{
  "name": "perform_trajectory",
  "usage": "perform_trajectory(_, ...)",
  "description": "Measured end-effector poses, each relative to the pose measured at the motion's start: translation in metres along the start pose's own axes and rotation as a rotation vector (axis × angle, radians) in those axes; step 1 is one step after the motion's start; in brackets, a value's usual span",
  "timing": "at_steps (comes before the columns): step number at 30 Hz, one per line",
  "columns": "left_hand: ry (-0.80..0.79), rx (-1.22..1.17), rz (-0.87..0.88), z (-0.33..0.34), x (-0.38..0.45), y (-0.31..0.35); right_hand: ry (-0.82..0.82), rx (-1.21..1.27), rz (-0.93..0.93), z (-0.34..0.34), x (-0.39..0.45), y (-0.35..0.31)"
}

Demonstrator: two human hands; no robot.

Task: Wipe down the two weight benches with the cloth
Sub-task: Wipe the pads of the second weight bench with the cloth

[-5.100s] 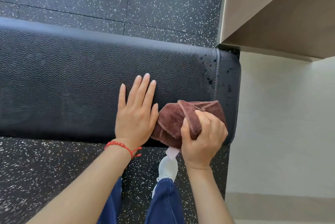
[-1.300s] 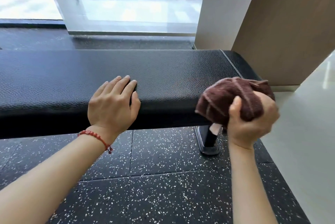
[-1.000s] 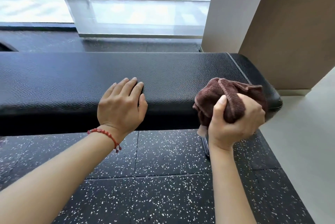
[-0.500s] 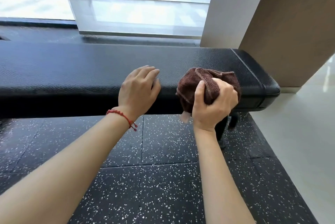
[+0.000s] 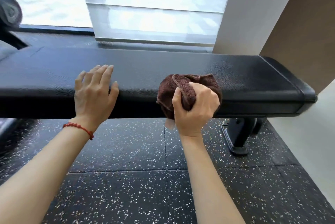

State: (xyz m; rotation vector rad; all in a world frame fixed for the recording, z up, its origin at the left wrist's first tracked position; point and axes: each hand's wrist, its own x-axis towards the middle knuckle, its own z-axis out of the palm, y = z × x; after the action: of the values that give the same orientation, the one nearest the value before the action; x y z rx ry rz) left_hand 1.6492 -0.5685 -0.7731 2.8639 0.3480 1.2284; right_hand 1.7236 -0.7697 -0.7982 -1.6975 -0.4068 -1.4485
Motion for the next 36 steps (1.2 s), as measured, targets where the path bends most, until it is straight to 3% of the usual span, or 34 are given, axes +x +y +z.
perform_trajectory(6,0.084,-0.001,0.057,0.011,-0.005,-0.008,-0.034,-0.041,-0.164,-0.010,0.002,0.026)
perform_trajectory(13,0.197,-0.015,0.079,0.021,-0.006,-0.011,0.109,-0.139,0.051,-0.027,0.007,0.052)
perform_trajectory(20,0.192,0.001,0.049,0.021,-0.006,-0.009,0.149,-0.112,0.122,-0.004,0.000,0.016)
perform_trajectory(27,0.135,-0.137,0.078,0.001,-0.006,-0.012,0.019,0.002,0.038,0.034,-0.031,-0.061)
perform_trajectory(36,0.107,0.003,-0.015,-0.027,-0.018,-0.117,-0.053,0.036,-0.016,0.070,-0.058,-0.131)
